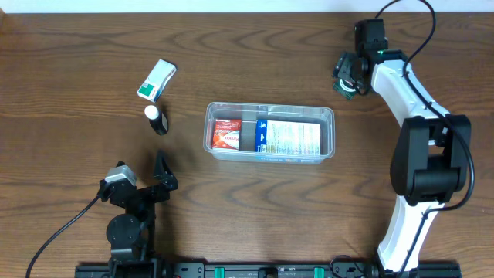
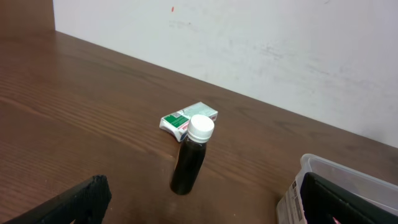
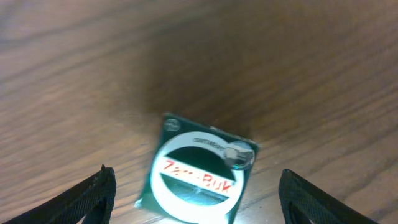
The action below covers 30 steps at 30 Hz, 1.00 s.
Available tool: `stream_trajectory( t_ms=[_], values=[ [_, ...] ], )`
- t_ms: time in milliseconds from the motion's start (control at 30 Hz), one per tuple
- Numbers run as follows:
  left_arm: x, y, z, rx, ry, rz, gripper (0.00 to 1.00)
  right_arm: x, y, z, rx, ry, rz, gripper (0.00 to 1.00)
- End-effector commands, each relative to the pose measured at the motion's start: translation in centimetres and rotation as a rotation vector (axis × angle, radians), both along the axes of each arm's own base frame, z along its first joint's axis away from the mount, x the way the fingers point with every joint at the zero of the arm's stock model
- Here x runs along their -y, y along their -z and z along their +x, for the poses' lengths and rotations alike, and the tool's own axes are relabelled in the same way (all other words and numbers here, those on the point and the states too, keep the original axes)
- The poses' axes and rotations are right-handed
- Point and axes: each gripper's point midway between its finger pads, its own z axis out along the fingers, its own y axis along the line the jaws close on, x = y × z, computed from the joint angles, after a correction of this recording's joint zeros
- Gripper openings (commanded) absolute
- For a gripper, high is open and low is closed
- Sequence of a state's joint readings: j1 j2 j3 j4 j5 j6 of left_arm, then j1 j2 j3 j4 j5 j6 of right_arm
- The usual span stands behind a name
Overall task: Pack container
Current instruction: 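Move the right gripper up to the green Zam-Buk tin, then grasp the green Zam-Buk tin with the right gripper, then carry the tin left and lower it into the container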
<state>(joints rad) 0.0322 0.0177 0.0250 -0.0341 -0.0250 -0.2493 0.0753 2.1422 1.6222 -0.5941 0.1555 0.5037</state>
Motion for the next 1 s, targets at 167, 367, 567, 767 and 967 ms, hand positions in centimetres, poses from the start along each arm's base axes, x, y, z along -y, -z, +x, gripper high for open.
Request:
stream_trajectory(
  t_ms=[167, 367, 567, 767, 967],
  values=[
    [-0.2, 1.9, -0.1, -0.06, -0.008, 0.014, 0.98, 0.8, 2.9, -0.8, -0.067, 0.061, -0.01, 0.84],
    [-0.2, 1.9, -0.1, -0.06, -0.008, 0.015, 0.98, 0.7, 4.4, -0.9, -0.092, 0.059, -0.009, 0.84],
    [-0.2, 1.9, -0.1, -0.06, -0.008, 0.014, 0.98, 0.5, 6.1, -1.2, -0.121, 0.054, -0.001, 0.83],
    [-0.2, 1.9, -0.1, -0.06, -0.008, 0.015, 0.98, 0.6, 5.7, -0.8, -0.113, -0.004, -0.027, 0.74],
    [-0.2, 1.9, -0.1, -0.06, -0.008, 0.015, 0.98, 1.0, 4.9, -0.7, -0.111, -0.073, -0.06, 0.66]
  ],
)
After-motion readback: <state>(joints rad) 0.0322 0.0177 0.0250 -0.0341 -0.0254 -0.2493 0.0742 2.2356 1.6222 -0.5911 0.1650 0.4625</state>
